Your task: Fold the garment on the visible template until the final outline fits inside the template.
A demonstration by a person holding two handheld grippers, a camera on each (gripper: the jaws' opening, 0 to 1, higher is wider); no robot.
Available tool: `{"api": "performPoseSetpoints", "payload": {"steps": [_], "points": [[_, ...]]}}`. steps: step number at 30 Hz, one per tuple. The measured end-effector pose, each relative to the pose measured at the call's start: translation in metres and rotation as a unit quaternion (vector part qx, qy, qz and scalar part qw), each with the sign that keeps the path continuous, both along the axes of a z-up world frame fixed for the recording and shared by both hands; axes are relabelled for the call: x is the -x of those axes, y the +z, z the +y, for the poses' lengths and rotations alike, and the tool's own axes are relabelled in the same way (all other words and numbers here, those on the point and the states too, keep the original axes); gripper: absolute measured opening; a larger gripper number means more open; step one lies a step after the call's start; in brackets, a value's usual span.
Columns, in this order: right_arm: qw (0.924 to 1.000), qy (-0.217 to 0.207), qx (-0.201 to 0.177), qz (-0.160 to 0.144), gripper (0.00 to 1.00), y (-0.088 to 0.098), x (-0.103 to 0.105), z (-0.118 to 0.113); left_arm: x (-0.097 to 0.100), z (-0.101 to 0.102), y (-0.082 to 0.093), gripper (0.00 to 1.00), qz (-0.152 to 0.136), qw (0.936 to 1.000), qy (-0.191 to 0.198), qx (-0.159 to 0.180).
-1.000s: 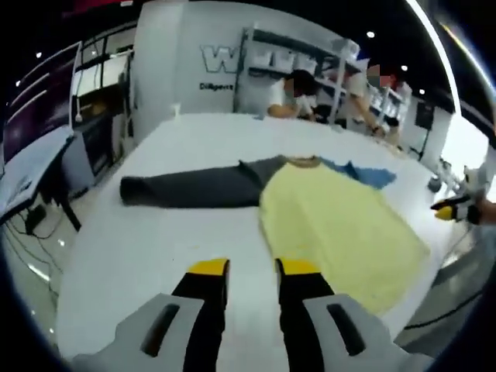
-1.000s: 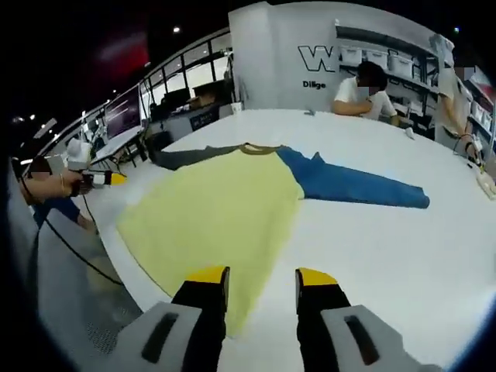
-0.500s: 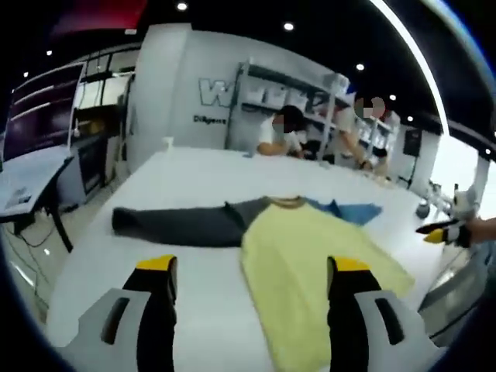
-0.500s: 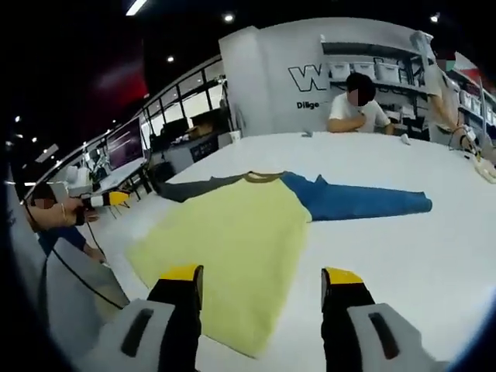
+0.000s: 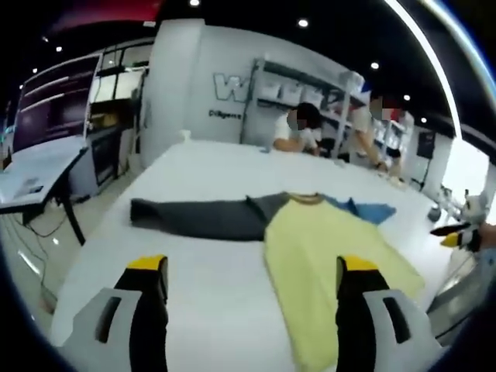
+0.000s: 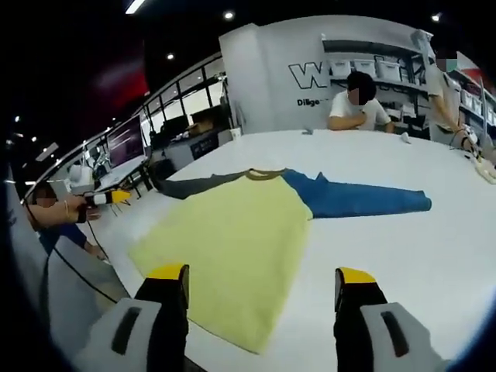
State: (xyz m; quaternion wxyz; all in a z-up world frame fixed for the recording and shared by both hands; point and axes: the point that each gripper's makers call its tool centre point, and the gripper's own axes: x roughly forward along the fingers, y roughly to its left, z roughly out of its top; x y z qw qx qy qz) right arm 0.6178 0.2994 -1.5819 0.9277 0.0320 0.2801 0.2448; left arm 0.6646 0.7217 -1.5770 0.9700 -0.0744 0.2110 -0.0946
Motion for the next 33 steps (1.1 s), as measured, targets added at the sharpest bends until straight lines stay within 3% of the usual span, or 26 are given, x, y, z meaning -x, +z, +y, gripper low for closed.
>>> {"api": "performPoseSetpoints", "payload": {"steps": [6, 8, 12, 15, 20, 24, 27, 29, 31, 33], "points": [[0.9999, 0.006, 0.001, 0.010, 0.70, -0.006, -0.001, -0.002, -0.010, 0.012, 0.003, 0.78, 0.003, 0.9992, 0.021, 0.034], [0.9999, 0.006, 0.003, 0.011, 0.70, -0.004, 0.000, -0.001, -0.021, 0.020, 0.004, 0.77, -0.003, 0.9978, 0.033, 0.058], [0.9999, 0.006, 0.006, 0.013, 0.69, -0.006, -0.004, -0.004, -0.038, 0.035, 0.006, 0.73, -0.004, 0.9975, 0.041, 0.058], [0.9998, 0.006, 0.009, 0.017, 0.68, -0.007, -0.005, -0.005, -0.058, 0.060, 0.000, 0.70, -0.004, 0.9961, 0.055, 0.069], [0.9996, 0.010, 0.012, 0.022, 0.64, -0.003, -0.007, -0.003, -0.071, 0.052, -0.005, 0.64, -0.014, 0.9937, 0.052, 0.099], [0.9996, 0.008, 0.013, 0.022, 0.62, 0.000, -0.009, -0.005, -0.087, 0.066, -0.029, 0.62, 0.010, 0.9933, 0.060, 0.099], [0.9996, 0.007, 0.016, 0.021, 0.61, -0.001, -0.011, -0.008, -0.097, 0.075, -0.034, 0.57, 0.011, 0.9913, 0.072, 0.109], [0.9994, 0.013, 0.021, 0.024, 0.61, 0.003, -0.008, -0.004, -0.111, 0.078, -0.033, 0.51, 0.005, 0.9863, 0.079, 0.144], [0.9992, 0.015, 0.027, 0.025, 0.60, 0.001, -0.009, -0.009, -0.122, 0.092, -0.040, 0.46, 0.006, 0.9865, 0.088, 0.138], [0.9992, 0.010, 0.028, 0.025, 0.60, 0.005, -0.008, -0.010, -0.131, 0.103, -0.050, 0.48, 0.014, 0.9850, 0.099, 0.141]]}}
